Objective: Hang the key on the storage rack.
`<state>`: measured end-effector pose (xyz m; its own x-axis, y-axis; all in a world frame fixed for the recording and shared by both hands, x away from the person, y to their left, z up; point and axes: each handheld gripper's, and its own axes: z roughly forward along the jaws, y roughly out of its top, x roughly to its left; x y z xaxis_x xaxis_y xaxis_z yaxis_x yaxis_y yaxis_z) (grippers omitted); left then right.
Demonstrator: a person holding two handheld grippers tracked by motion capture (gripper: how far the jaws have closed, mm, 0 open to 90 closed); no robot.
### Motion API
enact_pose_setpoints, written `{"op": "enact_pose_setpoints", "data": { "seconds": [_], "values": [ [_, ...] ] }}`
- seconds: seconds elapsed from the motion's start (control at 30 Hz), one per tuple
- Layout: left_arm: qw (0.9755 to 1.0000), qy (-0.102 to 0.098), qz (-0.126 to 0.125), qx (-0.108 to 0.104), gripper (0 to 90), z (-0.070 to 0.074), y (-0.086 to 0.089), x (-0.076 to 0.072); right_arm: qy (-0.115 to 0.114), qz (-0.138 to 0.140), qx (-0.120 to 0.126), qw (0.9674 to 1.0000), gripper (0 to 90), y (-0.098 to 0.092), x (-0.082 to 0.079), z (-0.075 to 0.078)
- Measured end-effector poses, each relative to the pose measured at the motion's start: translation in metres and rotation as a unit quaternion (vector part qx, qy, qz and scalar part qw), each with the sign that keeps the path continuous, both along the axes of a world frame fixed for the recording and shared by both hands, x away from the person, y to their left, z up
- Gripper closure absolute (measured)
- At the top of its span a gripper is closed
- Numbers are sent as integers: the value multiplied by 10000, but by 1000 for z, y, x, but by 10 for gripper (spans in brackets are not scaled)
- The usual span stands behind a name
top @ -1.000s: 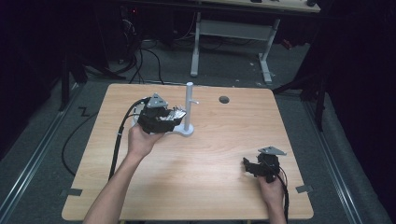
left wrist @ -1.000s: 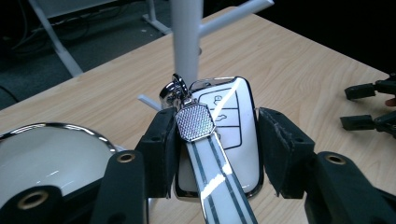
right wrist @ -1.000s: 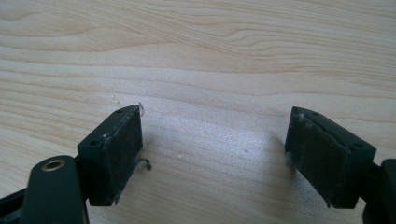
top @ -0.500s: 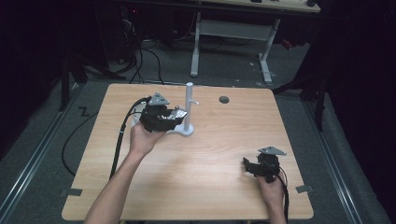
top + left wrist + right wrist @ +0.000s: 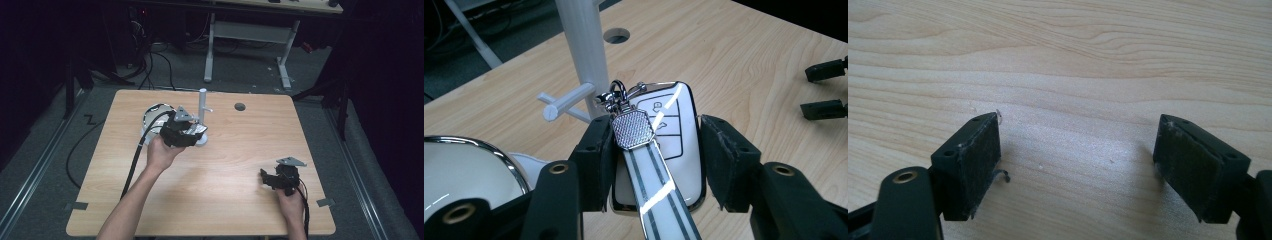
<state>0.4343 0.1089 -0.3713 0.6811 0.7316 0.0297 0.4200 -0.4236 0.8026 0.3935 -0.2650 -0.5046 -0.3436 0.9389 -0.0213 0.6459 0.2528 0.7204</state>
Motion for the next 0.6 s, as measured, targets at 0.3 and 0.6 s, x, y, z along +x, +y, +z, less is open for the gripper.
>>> {"op": "enact_pose_setpoints", "data": {
  "seconds": [0.3, 0.6],
  "values": [
    [9996, -219, 118, -163, 500, 15, 15, -10, 1, -1, 1, 10000, 192, 0, 0, 0],
    [9982, -117, 238, -535, 500, 23, 32, -3, 0, -1, 1, 10000, 192, 0, 0, 0]
  ]
}}
